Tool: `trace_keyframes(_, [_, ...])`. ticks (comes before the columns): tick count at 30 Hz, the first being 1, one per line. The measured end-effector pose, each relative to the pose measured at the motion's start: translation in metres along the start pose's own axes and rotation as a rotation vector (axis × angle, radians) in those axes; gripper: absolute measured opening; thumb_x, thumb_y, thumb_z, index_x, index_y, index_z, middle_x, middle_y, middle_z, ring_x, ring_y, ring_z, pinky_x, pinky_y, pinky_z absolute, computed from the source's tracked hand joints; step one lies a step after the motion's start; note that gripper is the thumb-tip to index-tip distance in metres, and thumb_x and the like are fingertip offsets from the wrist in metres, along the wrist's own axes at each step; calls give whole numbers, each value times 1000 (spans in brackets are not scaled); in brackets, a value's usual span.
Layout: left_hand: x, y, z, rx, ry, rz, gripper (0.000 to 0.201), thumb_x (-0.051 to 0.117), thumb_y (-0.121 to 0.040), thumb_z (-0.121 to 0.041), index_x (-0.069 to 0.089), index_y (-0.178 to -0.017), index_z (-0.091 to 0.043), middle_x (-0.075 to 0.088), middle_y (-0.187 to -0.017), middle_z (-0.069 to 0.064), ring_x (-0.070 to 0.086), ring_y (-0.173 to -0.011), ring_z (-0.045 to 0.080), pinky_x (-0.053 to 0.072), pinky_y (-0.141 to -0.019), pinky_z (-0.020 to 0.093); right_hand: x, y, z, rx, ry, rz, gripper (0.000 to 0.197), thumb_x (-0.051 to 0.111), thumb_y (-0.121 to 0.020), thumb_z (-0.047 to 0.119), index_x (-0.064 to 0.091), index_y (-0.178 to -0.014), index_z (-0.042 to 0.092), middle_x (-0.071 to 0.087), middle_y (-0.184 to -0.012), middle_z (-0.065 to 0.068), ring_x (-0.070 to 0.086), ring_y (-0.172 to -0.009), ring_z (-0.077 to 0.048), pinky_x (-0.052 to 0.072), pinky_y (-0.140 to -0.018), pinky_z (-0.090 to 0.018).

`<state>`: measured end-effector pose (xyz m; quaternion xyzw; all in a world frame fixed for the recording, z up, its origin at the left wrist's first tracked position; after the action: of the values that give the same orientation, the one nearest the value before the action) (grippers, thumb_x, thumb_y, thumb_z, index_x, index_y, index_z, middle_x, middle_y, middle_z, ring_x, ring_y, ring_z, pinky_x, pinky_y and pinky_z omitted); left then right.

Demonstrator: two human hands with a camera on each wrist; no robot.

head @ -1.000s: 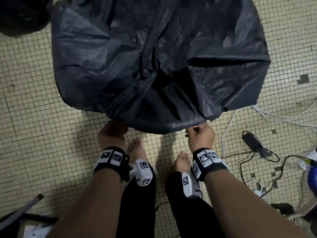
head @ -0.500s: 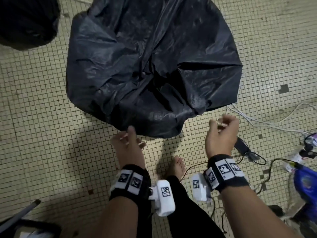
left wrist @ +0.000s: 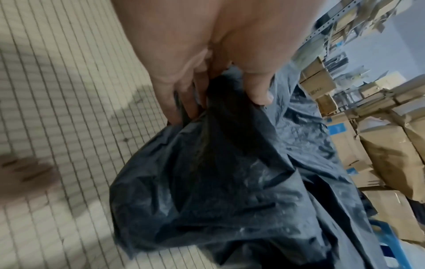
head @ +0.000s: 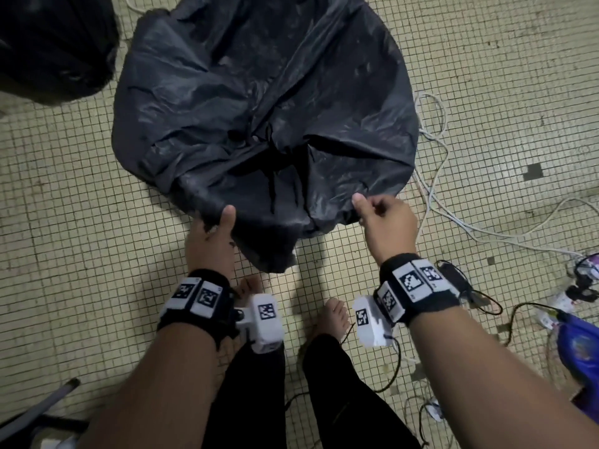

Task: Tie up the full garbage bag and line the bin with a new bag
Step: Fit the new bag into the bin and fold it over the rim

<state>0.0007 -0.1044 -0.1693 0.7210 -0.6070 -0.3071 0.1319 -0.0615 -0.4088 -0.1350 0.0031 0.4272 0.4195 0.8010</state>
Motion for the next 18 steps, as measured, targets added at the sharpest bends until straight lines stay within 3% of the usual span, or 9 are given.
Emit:
trace_keyframes(3, [-37,-20,-8,56,-68,-101,51,69,-69,-72,66,-106,-38,72,-106,-10,69,-104,20,56,-95,49,23,29,3,9,-76,49,34,68,-90,47,64,-75,16,65,-68,7,56,-61,-2,34,-53,-7])
trace_keyframes(6, [-57,-9,-7,57,-116,-265,56,62,-74,-75,57,-111,-33,63,-97,-18,67,-96,16,56,-88,40,34,50,1,70,-123,22,44,60,-89,61,64,-73,20,67,-66,7,60,-62,0,38,-55,-8])
trace_keyframes(9, [-45,21,2,67,-161,-269,51,61,-83,-70,57,-105,-24,64,-91,-14,63,-83,9,49,-70,25,30,55,-4,147,-237,-76,45,58,-92,58,65,-74,18,70,-69,2,67,-68,-11,52,-62,-23])
trace_keyframes(12, [-21,48,18,46,-117,-179,42,74,-81,-56,60,-110,-29,66,-94,-21,62,-82,-15,45,-62,3,36,54,1,115,-299,-9,36,61,-97,38,65,-75,10,72,-72,-5,69,-71,-26,58,-72,-47])
trace_keyframes(15, [-8,55,29,61,-184,-136,22,74,-87,-41,66,-107,-37,67,-93,-25,60,-90,-17,41,-64,-3,36,51,-3,39,-326,-11,31,61,-98,32,62,-76,11,70,-70,-4,68,-66,-23,60,-69,-46])
trace_keyframes(18, [-9,45,30,74,-262,-165,15,69,-90,-44,70,-97,-31,69,-87,-19,64,-83,-6,42,-59,3,34,50,-32,56,-214,-44,31,59,-98,37,59,-76,15,66,-67,-4,65,-65,-26,57,-64,-45])
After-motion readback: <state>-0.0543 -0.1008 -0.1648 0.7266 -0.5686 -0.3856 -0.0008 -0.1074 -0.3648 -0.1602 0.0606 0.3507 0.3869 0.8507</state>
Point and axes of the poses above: each hand's wrist, its own y-axis away from the middle knuckle, its own x-axis out of the palm, z = x × y, the point moved 6 cm from there along -y, towards the middle knuckle
